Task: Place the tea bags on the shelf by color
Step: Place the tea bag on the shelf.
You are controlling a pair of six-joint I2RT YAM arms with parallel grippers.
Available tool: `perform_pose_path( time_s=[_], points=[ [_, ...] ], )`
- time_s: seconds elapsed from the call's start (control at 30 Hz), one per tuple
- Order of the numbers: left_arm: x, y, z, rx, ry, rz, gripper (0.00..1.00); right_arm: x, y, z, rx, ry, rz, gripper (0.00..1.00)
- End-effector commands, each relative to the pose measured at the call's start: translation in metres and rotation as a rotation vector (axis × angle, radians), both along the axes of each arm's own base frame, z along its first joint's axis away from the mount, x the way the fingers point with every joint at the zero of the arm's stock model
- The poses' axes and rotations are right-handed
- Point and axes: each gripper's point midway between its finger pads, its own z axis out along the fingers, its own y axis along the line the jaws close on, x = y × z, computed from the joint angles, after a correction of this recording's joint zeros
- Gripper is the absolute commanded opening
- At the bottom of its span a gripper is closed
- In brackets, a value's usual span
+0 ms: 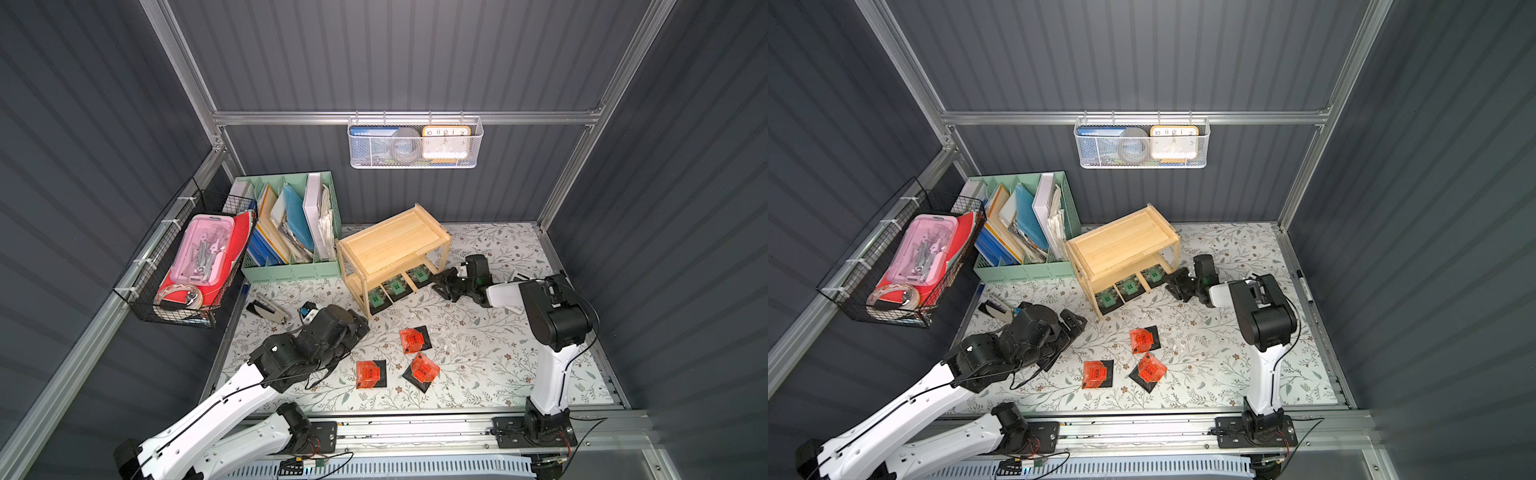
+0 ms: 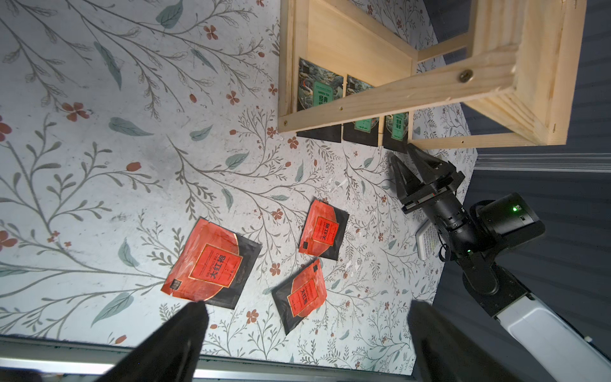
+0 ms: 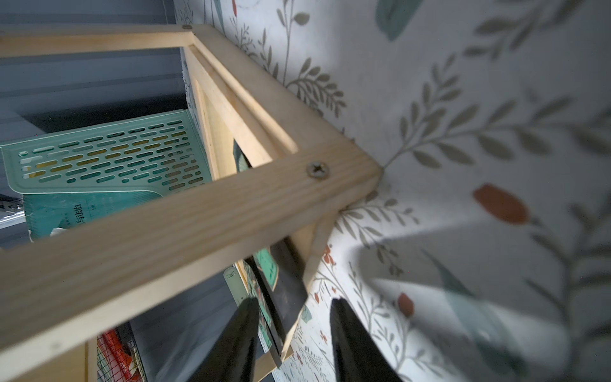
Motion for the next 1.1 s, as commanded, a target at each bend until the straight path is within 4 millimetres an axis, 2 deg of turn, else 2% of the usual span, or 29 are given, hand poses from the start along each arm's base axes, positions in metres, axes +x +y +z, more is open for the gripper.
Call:
perform_pose_path(
  time_s=[0.0, 0.3, 0.7, 0.87, 1.07],
  points=[
    [-0.001, 0.006, -0.006, 0.034, 0.003, 0.008, 1.00, 0.008, 0.002, 0.019, 0.016, -0.046, 0.006, 0.41],
    [0.000, 0.007, -0.005, 0.034, -0.002, 0.013, 1.00, 0.013, 0.004, 0.025, 0.022, -0.058, 0.007, 0.41],
    [0.000, 0.007, -0.005, 0.033, -0.002, 0.013, 1.00, 0.009, 0.000, 0.016, 0.000, -0.017, -0.003, 0.41],
    [0.002, 0.003, -0.007, 0.011, -0.008, 0.010, 1.00, -0.009, -0.008, 0.011, -0.061, 0.032, -0.003, 0.44],
    [0.007, -0.006, -0.016, -0.004, -0.014, -0.005, 1.00, -0.042, -0.017, 0.027, -0.129, 0.045, 0.051, 0.46]
  ],
)
